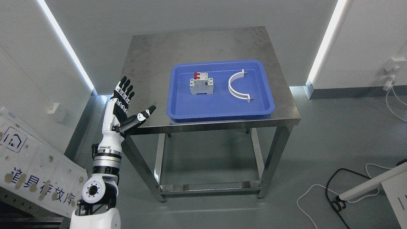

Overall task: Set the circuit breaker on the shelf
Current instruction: 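Raise the left hand and reach toward the circuit breaker in the tray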

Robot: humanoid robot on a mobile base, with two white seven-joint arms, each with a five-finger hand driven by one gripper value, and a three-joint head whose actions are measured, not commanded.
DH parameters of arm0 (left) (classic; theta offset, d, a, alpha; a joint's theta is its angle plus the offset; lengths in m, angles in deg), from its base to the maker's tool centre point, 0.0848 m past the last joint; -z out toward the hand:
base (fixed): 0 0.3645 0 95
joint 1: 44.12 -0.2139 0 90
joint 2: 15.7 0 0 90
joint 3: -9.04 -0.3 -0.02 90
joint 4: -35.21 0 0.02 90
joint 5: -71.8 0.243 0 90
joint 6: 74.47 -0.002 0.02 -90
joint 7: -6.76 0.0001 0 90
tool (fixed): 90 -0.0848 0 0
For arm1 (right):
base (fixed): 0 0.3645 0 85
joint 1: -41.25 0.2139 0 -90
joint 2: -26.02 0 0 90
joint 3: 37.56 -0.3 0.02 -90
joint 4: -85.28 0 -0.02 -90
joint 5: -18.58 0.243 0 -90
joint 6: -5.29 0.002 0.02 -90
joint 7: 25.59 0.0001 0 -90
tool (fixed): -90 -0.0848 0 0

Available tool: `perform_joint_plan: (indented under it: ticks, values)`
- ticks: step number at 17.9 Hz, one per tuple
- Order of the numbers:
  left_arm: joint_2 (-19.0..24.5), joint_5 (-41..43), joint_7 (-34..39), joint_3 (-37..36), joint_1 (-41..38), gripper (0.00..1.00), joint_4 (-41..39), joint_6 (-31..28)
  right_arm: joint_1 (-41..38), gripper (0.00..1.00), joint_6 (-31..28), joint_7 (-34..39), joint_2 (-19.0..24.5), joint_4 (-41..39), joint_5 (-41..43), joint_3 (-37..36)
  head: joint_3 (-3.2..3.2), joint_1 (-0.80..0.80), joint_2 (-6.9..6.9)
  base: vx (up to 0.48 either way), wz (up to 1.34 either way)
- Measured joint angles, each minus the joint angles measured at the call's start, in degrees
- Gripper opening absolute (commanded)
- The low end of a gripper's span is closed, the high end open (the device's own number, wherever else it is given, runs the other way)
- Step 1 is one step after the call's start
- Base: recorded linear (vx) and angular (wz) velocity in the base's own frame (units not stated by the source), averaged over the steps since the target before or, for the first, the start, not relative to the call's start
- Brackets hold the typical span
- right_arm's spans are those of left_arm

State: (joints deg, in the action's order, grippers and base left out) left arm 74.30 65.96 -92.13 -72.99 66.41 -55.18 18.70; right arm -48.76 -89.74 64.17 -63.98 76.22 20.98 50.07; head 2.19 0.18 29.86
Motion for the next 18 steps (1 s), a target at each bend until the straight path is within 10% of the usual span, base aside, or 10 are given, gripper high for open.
perform_joint_plan:
  ticks: [9, 18]
  values:
    - [0.00, 3.53, -1.35, -1.40, 4.12, 1.00, 0.80, 0.56, 0.00, 1.00, 0.00, -0.19, 0.00, 0.00, 0.00, 0.00, 0.00, 0.00, 0.00, 0.000, 0.00]
    - [0.70, 24.01, -23.99, -7.08, 21.20, 0.99, 8.27, 0.00, 0.00, 1.00, 0.00, 0.04, 0.00, 0.00, 0.01, 0.00, 0.00, 0.00, 0.00, 0.000, 0.00]
